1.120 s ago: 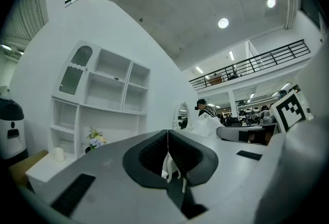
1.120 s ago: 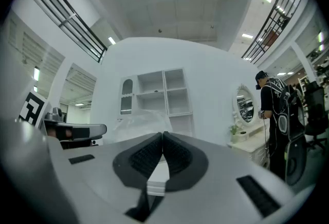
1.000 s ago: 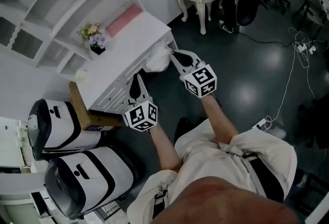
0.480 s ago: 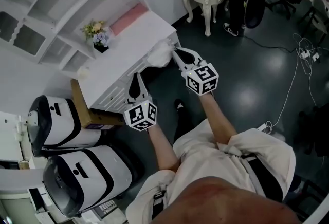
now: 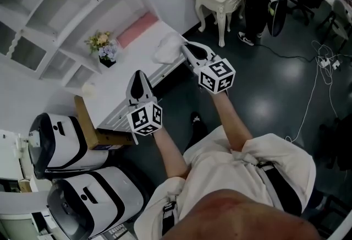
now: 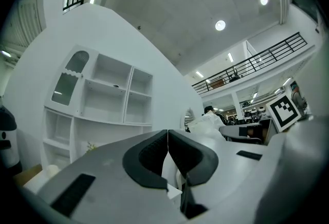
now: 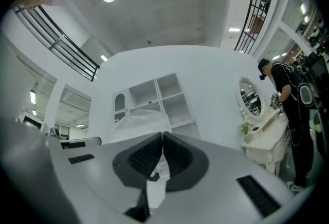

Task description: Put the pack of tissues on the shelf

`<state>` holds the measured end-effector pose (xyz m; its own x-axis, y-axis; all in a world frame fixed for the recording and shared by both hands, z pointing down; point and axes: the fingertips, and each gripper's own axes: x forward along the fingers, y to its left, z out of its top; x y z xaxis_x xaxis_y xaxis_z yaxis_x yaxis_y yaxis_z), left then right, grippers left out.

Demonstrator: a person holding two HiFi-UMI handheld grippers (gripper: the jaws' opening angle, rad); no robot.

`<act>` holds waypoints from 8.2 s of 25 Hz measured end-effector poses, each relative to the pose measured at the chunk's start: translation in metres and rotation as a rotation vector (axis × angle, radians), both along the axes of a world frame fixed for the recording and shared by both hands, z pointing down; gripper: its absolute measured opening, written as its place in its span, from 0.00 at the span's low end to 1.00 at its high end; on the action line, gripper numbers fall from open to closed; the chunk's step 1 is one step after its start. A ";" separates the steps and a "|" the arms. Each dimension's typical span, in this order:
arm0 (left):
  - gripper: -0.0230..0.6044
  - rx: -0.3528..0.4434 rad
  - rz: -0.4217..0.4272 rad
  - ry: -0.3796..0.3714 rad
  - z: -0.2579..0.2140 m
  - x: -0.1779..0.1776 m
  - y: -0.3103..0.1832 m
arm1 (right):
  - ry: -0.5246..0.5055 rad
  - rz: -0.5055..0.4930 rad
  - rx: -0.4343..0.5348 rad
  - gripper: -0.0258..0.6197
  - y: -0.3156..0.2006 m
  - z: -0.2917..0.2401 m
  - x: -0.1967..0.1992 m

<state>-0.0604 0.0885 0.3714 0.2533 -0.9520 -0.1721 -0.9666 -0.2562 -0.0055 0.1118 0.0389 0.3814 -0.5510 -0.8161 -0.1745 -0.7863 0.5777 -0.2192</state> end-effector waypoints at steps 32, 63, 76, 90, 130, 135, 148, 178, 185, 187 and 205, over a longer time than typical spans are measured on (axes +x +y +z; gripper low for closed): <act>0.05 -0.028 0.069 0.069 0.009 -0.039 -0.233 | 0.101 0.048 -0.031 0.15 -0.205 0.013 -0.042; 0.05 -0.064 0.135 0.106 0.033 -0.084 -0.303 | -0.010 0.088 -0.050 0.15 -0.268 0.023 -0.073; 0.05 -0.076 0.125 0.079 0.037 -0.087 -0.339 | -0.007 0.079 -0.035 0.15 -0.306 0.025 -0.085; 0.05 -0.055 0.199 0.022 0.022 -0.056 -0.417 | -0.018 0.108 -0.020 0.15 -0.377 0.013 -0.068; 0.05 -0.050 0.189 -0.028 0.003 -0.076 -0.537 | -0.010 0.055 -0.023 0.15 -0.508 -0.007 -0.107; 0.05 -0.048 0.169 -0.008 -0.001 -0.086 -0.550 | -0.023 0.032 -0.033 0.15 -0.520 -0.009 -0.118; 0.05 -0.054 0.173 -0.006 0.000 -0.079 -0.575 | -0.057 0.009 -0.018 0.15 -0.551 -0.029 -0.131; 0.05 0.022 0.118 -0.005 -0.030 -0.111 -0.603 | 0.438 -0.195 -0.087 0.15 -0.696 -0.138 -0.279; 0.05 0.034 0.147 0.001 -0.033 -0.102 -0.603 | 0.742 -0.227 -0.138 0.15 -0.715 -0.103 -0.303; 0.05 0.037 0.143 0.011 -0.033 -0.104 -0.603 | 0.781 -0.259 -0.145 0.15 -0.713 -0.094 -0.302; 0.05 0.027 0.133 0.007 -0.028 -0.102 -0.593 | 0.733 -0.417 -0.181 0.46 -0.682 -0.084 -0.294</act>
<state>-0.1621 -0.5044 0.3435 0.3759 -0.9049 -0.1996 -0.9240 -0.3822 -0.0071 -0.1826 -0.6431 0.2973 -0.7346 -0.5034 0.4549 -0.4970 0.8557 0.1442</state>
